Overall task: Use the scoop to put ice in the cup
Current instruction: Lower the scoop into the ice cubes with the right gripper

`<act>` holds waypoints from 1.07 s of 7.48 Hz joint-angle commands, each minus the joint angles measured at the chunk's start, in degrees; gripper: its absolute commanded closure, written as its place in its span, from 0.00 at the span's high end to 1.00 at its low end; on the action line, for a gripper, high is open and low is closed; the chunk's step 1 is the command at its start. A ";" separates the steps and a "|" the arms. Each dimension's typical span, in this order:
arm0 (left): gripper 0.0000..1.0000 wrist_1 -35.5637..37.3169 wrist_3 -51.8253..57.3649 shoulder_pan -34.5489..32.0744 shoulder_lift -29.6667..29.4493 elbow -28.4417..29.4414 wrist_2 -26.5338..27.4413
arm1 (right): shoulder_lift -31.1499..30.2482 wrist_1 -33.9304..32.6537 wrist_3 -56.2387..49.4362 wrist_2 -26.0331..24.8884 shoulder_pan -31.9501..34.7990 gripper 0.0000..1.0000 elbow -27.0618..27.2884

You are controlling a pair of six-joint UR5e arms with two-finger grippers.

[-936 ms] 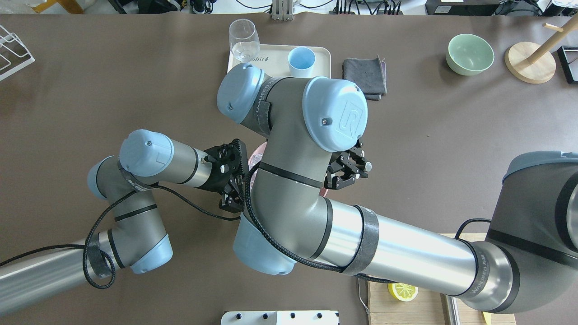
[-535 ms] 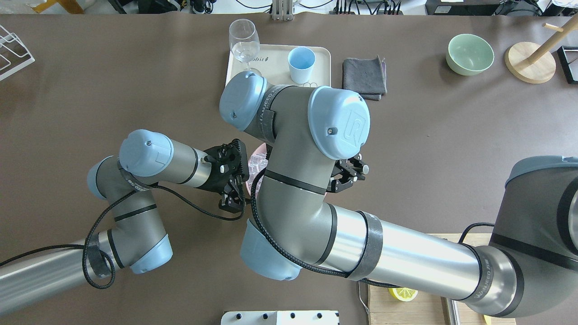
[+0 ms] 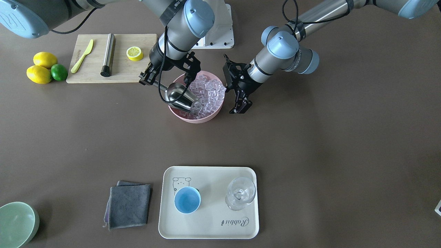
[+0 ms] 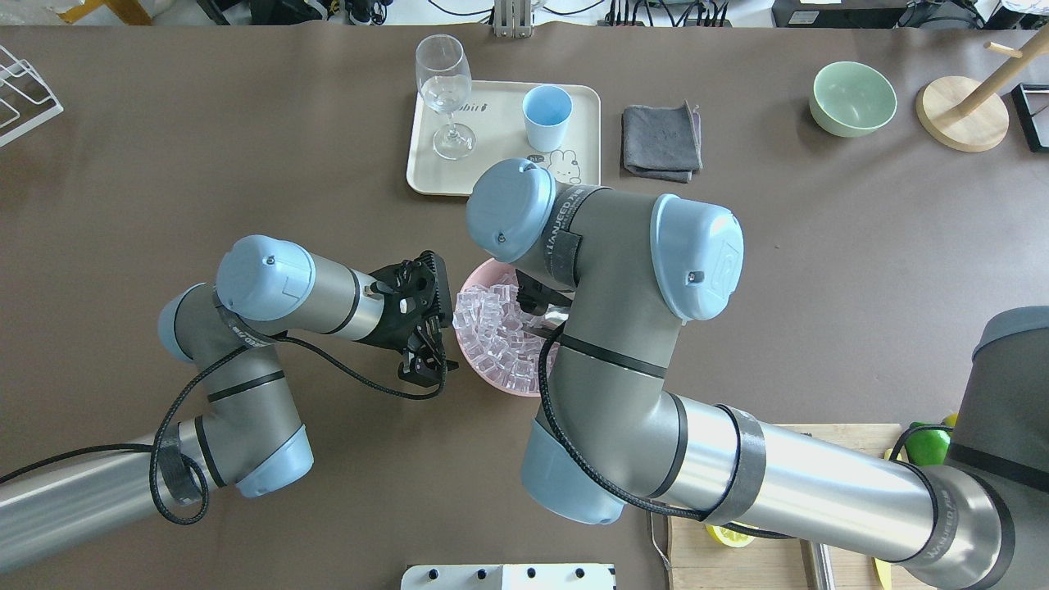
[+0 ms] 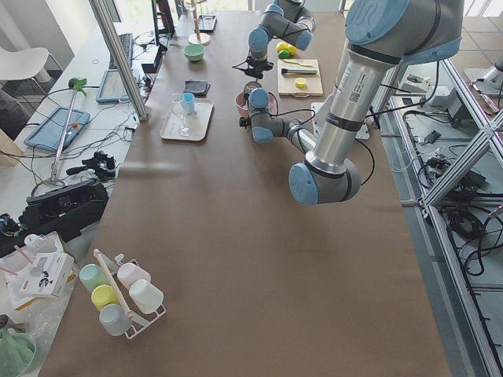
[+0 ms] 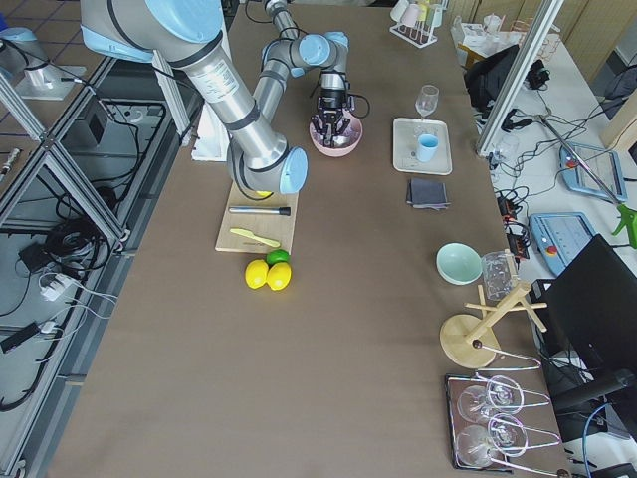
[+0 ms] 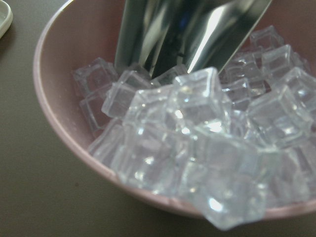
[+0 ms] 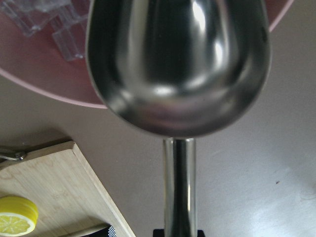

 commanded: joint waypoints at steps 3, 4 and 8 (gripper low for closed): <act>0.98 0.17 -1.01 0.23 -0.35 0.09 0.09 | -8.34 12.36 1.65 3.00 0.08 0.00 3.32; 0.98 0.09 -3.89 0.76 -0.61 0.09 0.17 | -9.49 14.55 2.09 4.50 0.08 0.00 3.94; 0.98 0.09 -4.62 1.29 -0.96 0.17 0.53 | -12.75 19.99 2.44 7.15 0.26 0.00 5.10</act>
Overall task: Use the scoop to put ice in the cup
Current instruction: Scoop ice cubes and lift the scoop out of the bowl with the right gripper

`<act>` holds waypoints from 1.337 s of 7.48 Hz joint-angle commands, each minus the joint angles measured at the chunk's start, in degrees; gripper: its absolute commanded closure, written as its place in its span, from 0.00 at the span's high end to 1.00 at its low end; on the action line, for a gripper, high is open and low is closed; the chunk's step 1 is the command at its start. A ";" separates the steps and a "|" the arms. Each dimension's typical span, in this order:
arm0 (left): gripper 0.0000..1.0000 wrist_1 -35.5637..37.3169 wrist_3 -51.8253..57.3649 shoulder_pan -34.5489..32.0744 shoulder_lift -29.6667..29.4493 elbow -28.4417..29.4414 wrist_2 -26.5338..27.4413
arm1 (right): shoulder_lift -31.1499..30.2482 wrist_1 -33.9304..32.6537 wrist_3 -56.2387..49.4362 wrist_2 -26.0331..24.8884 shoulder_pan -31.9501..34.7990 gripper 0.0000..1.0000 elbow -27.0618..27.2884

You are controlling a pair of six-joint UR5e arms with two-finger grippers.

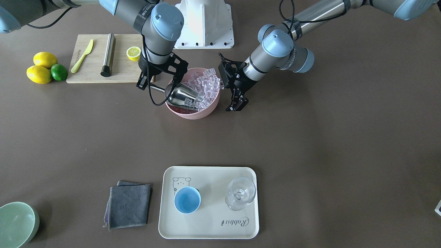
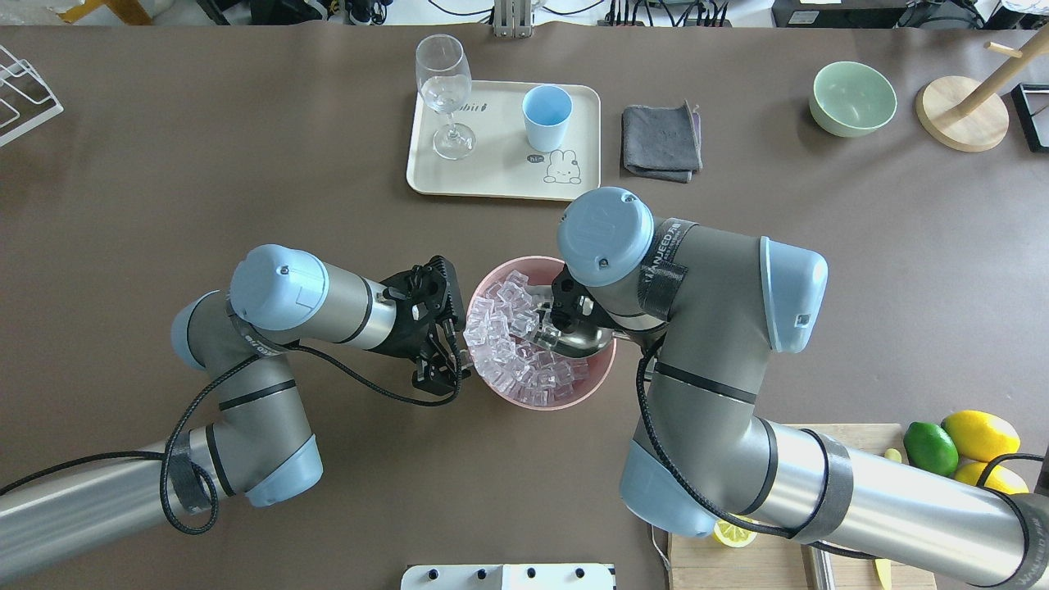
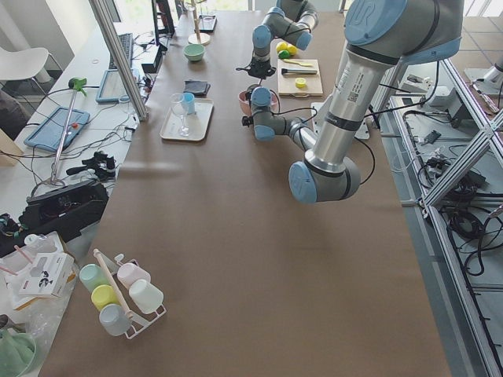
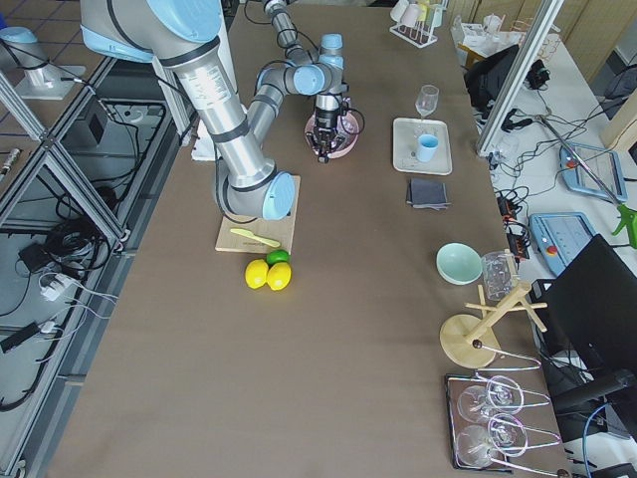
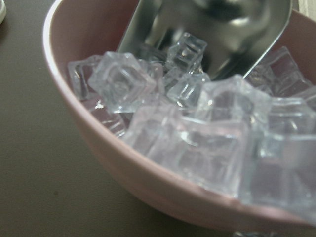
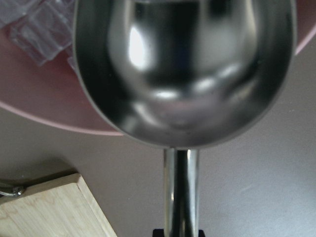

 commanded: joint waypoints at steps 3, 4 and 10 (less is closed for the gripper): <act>0.98 0.17 -1.70 0.14 -0.61 0.18 0.13 | -3.88 11.01 0.16 5.92 1.44 0.00 -0.79; 0.98 0.17 -1.70 0.05 -0.70 0.18 0.13 | -4.59 12.70 0.16 7.77 2.15 0.00 -0.70; 0.98 -0.09 -1.70 0.05 -0.35 0.18 0.04 | -4.86 12.98 -1.24 13.95 7.96 0.00 1.06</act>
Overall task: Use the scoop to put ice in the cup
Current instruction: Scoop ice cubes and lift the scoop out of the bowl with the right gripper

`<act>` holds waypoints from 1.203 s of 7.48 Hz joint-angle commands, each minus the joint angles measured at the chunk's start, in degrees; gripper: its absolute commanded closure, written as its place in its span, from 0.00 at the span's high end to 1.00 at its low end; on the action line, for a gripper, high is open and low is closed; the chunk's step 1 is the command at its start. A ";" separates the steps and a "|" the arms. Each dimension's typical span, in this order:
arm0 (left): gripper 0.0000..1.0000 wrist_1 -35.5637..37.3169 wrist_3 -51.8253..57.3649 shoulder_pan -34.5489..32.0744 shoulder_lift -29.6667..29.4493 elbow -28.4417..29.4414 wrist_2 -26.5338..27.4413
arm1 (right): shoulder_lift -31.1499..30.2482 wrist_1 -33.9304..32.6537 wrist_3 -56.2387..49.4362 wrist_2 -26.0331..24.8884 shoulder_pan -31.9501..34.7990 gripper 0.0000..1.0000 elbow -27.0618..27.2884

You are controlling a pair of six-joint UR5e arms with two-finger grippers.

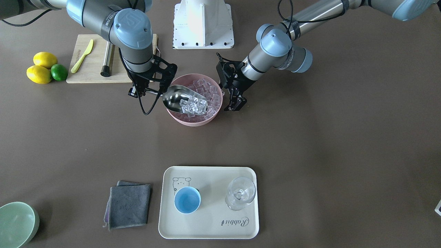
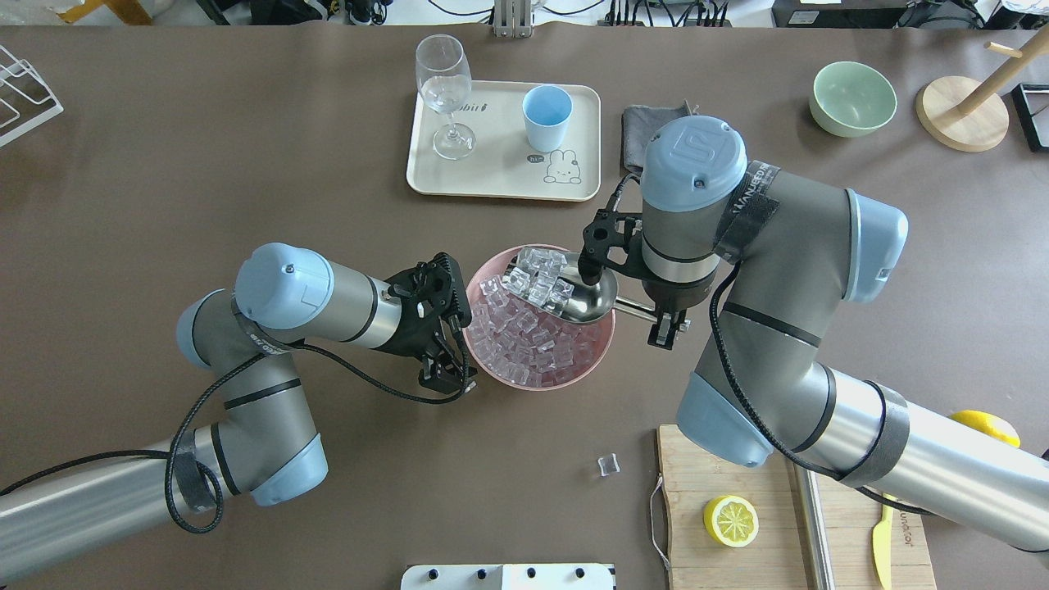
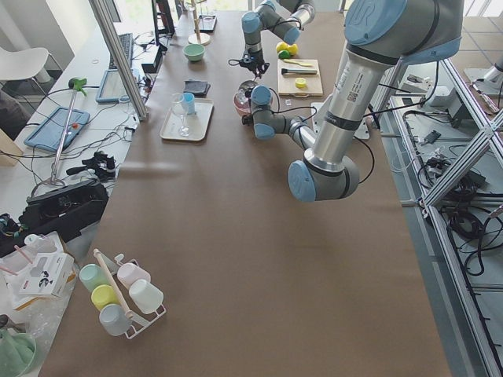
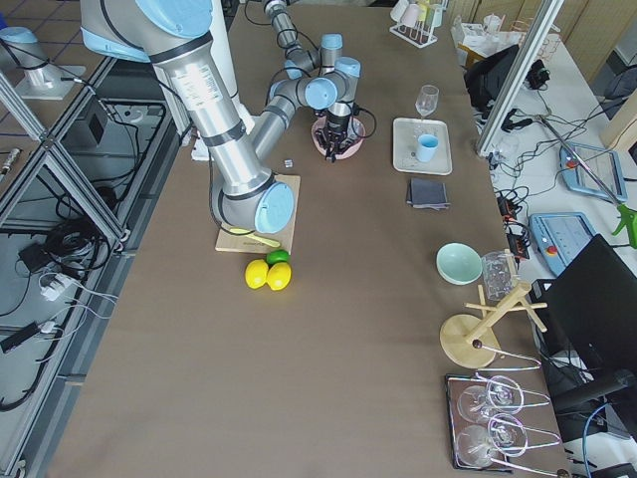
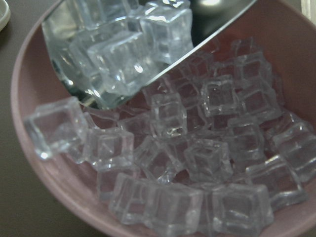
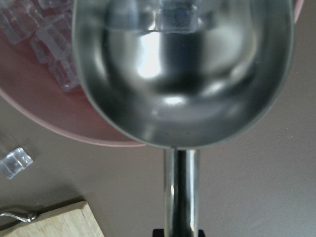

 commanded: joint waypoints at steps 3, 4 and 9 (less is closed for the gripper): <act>0.98 -0.57 0.00 -0.09 0.65 -0.09 -0.12 | -4.15 6.75 0.96 4.59 3.93 0.00 2.99; 0.98 -0.66 0.00 -0.26 1.44 -0.52 -0.47 | -4.60 7.21 1.83 6.79 6.03 0.00 3.26; 0.98 3.64 -0.09 -3.15 6.54 -7.56 -5.63 | -0.85 5.19 8.52 10.77 17.29 0.00 -5.75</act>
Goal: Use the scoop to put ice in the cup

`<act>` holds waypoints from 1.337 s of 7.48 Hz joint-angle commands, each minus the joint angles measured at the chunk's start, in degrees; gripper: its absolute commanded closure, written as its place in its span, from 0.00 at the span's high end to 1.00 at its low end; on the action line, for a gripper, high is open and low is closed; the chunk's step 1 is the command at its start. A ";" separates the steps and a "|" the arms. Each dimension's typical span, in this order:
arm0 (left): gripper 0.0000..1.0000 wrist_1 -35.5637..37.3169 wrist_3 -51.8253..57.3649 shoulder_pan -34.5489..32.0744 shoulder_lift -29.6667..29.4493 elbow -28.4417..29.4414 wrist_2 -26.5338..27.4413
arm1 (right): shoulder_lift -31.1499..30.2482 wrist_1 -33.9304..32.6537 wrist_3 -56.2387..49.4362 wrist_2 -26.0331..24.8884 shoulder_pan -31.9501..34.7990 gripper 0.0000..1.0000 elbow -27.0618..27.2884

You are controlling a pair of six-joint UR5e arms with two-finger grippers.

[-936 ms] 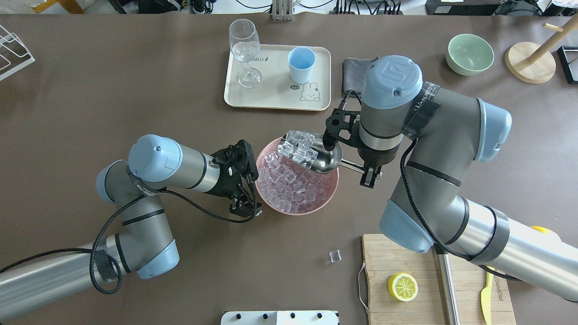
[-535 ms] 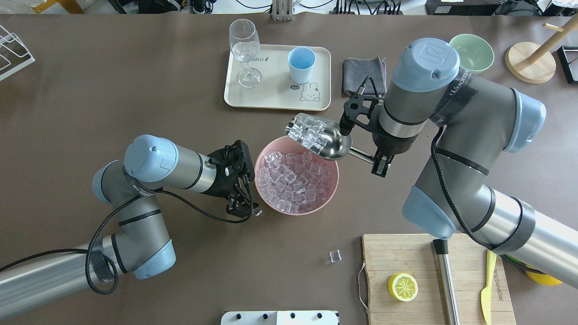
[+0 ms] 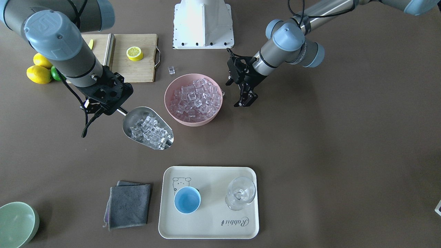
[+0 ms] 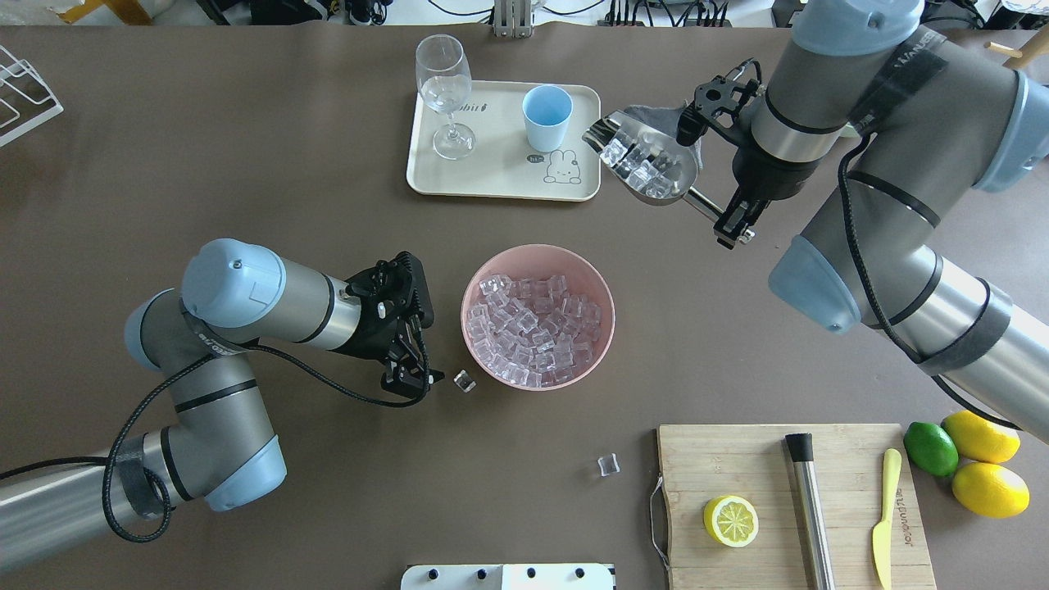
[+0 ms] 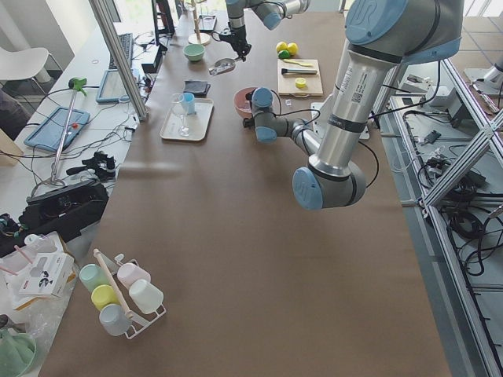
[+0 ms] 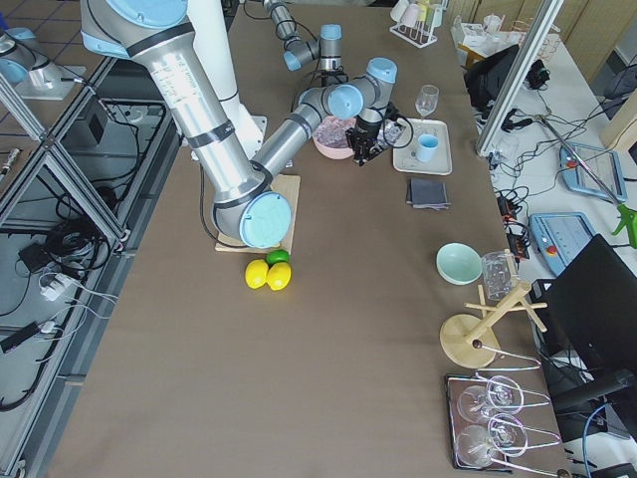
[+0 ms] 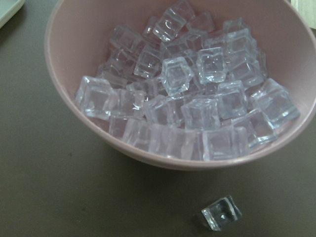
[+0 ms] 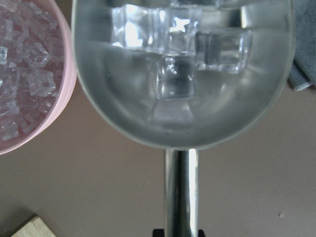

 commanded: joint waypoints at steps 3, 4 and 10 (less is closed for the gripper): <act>0.98 14.13 0.65 -6.05 5.27 -9.18 -8.87 | 18.38 -7.50 -4.13 -6.09 3.20 0.00 -22.50; 0.98 17.15 0.66 -6.40 5.98 -10.95 -8.88 | 21.56 -10.23 -8.00 -8.72 3.20 0.00 -25.85; 0.99 40.86 -1.00 -15.77 6.69 -18.17 -1.67 | 31.77 -19.13 -18.76 -12.97 3.03 0.00 -39.06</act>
